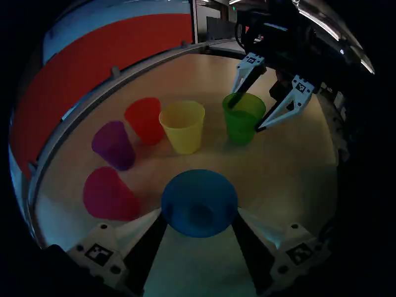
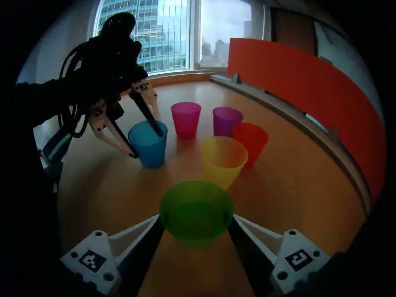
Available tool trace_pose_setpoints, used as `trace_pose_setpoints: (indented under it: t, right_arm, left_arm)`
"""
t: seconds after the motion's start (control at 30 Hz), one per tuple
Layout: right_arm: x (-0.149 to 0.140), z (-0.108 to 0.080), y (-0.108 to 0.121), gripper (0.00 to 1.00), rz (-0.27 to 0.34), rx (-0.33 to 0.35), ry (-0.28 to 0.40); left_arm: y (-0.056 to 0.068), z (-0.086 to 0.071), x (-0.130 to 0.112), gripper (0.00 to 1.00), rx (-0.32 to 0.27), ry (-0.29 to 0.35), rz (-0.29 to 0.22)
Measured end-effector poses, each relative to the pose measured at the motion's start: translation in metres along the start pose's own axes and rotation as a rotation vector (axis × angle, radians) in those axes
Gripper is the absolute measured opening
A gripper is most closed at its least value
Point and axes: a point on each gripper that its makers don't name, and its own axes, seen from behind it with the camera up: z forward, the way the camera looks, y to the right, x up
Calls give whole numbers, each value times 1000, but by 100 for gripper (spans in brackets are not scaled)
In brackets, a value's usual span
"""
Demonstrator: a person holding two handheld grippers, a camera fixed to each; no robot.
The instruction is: Pour water
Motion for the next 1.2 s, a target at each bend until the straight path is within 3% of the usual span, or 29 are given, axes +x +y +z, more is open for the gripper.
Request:
trace_pose_setpoints:
  t: [0.8, 0.97, 1.07, 1.2]
  right_arm:
    - [-12, -1, -2, 90, 11, -15, -5]
    - [-11, -1, -1, 93, 12, -21, -2]
    - [-11, -2, 0, 100, 11, -28, -2]
    - [-12, -3, -1, 100, 10, -26, -7]
  left_arm:
    - [5, 1, -13, 84, -23, -5, -58]
    - [6, 0, -15, 84, -26, -11, -67]
    - [6, -1, -15, 84, -29, -11, -77]
    - [7, -3, -17, 84, -37, -11, -90]
